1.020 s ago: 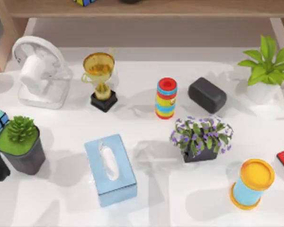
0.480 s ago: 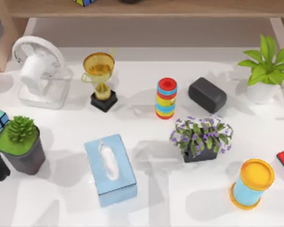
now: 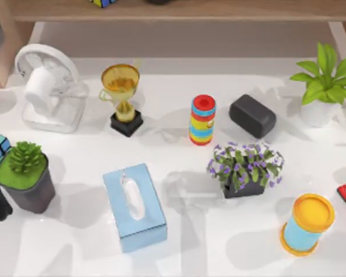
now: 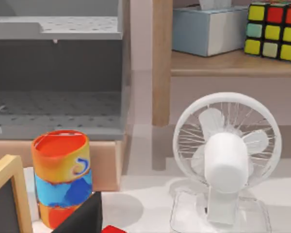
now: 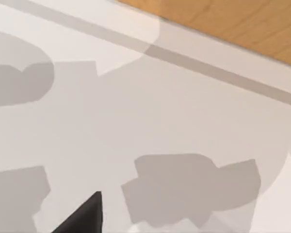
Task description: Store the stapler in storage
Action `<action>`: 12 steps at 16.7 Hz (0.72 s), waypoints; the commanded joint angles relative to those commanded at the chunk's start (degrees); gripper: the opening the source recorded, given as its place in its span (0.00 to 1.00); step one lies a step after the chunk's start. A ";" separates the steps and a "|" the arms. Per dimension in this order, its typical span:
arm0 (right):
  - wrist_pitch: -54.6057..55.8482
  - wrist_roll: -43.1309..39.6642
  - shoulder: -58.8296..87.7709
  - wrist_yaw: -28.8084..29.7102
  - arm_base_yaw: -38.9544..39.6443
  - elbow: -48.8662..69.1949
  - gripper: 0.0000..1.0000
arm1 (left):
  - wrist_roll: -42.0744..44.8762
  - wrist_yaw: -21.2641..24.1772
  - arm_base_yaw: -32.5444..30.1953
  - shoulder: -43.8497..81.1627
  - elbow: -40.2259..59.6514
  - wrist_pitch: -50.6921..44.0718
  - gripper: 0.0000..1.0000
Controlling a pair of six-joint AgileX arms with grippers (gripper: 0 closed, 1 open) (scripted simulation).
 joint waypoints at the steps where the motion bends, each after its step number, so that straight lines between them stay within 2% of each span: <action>1: -6.36 3.22 -0.46 1.53 3.86 1.83 1.00 | 0.00 0.00 0.00 0.00 0.00 0.00 1.00; 4: -22.21 12.14 -1.29 5.64 15.24 6.77 1.00 | 0.00 0.00 0.00 0.00 0.00 0.00 1.00; 7: -32.62 19.04 -1.53 8.66 24.51 10.35 1.00 | 0.00 0.00 0.00 0.00 0.00 0.00 1.00; 9: -36.64 22.01 -1.52 9.93 28.44 11.77 1.00 | 0.00 0.00 0.00 0.00 0.00 0.00 1.00; 12: -38.31 23.31 -1.49 10.47 30.10 12.36 1.00 | 0.00 0.00 0.00 0.00 0.00 0.00 1.00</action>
